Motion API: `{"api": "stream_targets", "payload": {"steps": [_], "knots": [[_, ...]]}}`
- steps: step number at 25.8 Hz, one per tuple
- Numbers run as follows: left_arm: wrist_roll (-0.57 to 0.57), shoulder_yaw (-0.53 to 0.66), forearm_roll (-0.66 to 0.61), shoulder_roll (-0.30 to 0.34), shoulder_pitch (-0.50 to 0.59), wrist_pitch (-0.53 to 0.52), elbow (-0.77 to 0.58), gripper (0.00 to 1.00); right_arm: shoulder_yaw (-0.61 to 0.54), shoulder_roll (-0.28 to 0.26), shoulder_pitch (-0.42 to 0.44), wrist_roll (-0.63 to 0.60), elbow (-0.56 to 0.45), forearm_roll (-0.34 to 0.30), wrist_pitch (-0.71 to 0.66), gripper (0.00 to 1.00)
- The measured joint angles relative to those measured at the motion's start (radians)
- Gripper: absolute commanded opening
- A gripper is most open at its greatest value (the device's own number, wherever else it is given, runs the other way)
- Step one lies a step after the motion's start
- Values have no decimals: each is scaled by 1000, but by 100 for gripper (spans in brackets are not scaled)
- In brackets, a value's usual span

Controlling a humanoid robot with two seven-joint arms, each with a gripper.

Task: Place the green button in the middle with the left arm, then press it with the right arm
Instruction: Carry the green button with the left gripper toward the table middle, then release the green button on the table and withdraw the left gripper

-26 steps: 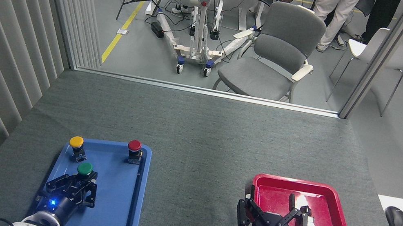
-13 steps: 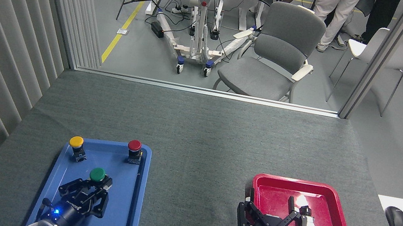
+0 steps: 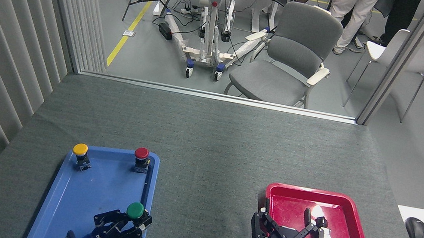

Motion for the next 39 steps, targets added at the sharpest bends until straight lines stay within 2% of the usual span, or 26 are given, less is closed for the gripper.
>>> {"api": "stream_targets", "payload": {"steps": [8, 15, 23, 32, 35, 36, 37, 39], "knots": [[-86, -41, -154, -139, -23, 28, 2, 0, 3, 0, 3, 9, -1, -7, 0, 96], [-174, -61, -260, -263, -84, 141, 79, 0, 4, 1, 3, 4, 1, -8, -6, 96], [-193, -102, -303, -340, -140, 269, 173, 0, 1, -2, -4, 2, 2, -8, -8, 96], [-197, -111, -323, -354, -144, 356, 200, 2, 0, -1, -6, 4, 7, -23, -5, 96], [-197, -112, -324, -354, -145, 377, 206, 17, 2, -2, -7, 4, 7, -24, -5, 96], [-197, -112, -323, -354, -145, 381, 207, 28, 2, -2, -8, 4, 7, -24, -5, 96], [-197, -112, -320, -354, -145, 384, 209, 48, 2, -2, -9, 4, 7, -24, -5, 95], [-198, -110, -312, -354, -145, 398, 210, 73, 3, -2, -13, 4, 7, -27, -5, 95]]}}
